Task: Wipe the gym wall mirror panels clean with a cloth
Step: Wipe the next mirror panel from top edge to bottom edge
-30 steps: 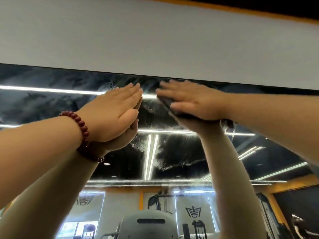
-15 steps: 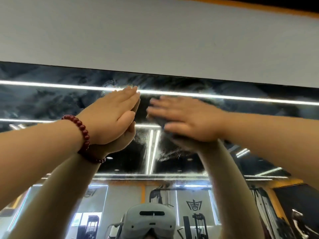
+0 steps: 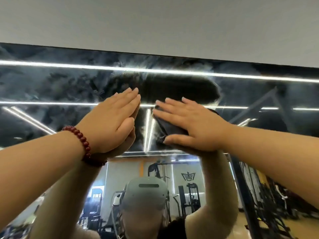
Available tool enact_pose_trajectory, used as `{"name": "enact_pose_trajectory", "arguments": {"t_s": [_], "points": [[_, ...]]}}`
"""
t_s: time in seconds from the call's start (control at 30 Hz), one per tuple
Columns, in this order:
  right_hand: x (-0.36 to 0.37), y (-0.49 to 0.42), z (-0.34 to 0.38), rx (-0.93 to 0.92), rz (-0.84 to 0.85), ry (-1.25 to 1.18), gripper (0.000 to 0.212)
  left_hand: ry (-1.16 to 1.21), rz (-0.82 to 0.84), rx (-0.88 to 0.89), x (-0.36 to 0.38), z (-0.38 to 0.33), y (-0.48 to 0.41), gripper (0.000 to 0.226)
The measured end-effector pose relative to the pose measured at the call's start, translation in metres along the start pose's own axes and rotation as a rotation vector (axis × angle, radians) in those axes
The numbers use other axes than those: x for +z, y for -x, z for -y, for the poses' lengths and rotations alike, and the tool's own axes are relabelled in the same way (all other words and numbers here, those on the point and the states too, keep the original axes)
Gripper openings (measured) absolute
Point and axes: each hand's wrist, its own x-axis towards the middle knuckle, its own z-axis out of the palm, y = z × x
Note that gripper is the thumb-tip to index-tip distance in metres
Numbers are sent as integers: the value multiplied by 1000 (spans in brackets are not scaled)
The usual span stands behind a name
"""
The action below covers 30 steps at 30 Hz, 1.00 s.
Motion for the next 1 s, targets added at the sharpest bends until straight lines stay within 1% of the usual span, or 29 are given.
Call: {"name": "enact_pose_trajectory", "arguments": {"t_s": [0.07,0.1,0.13,0.17,0.2,0.23,0.3,0.33,0.4,0.43,0.47,0.5,0.53,0.6,0.63,0.67,0.7,0.73,0.77,0.8,0.83,0.87,0.9,0.97,1.0], "points": [[-11,-12,-25,313,-28,-75,73,0,11,12,-1,1,7,87],[-14,-20,-30,433,-31,-76,76,-10,21,20,-1,2,12,87],[-15,-24,-26,489,-19,-56,81,-13,29,25,0,1,19,86],[-14,-25,-18,469,-10,-36,86,-18,26,31,2,0,24,85],[-10,-23,-4,395,-5,-11,89,-27,8,44,4,-1,29,83],[-4,-17,15,281,-8,14,89,-46,-17,68,7,-2,35,79],[12,3,50,37,-28,55,78,-100,-57,96,13,-5,44,74],[16,11,59,-53,-24,68,71,-111,-66,83,15,-7,47,73],[11,14,53,-164,35,56,68,-106,-54,58,16,-11,49,74],[8,14,47,-180,62,54,69,-106,-51,52,16,-13,50,75],[6,12,40,-144,63,38,71,-110,-57,46,16,-15,51,75],[3,9,35,-53,37,2,72,-115,-68,44,17,-16,52,74],[4,6,34,75,-12,-42,72,-118,-80,40,19,-18,54,73],[10,0,48,308,-110,-72,69,-108,-95,13,23,-21,59,72],[14,0,62,343,-138,-64,67,-97,-104,7,24,-22,61,71],[19,3,77,300,-148,-54,65,-86,-107,12,25,-23,63,71],[23,8,90,180,-150,-47,63,-79,-105,26,25,-24,66,70],[27,15,100,23,-137,-40,61,-80,-103,42,26,-24,69,70],[28,23,104,-108,-104,-43,58,-94,-101,60,27,-24,74,69],[25,29,101,-180,-54,-57,56,-116,-101,81,28,-24,78,68],[21,31,92,-190,-29,-64,55,-134,-101,99,29,-24,83,67],[19,29,81,-123,-33,-71,55,-144,-99,110,29,-23,87,67],[16,25,69,19,-67,-106,57,-146,-95,117,29,-22,90,67],[9,14,49,370,-162,-236,56,-144,-76,126,30,-21,96,67],[6,8,48,488,-178,-270,55,-144,-72,129,30,-20,99,67]]}}
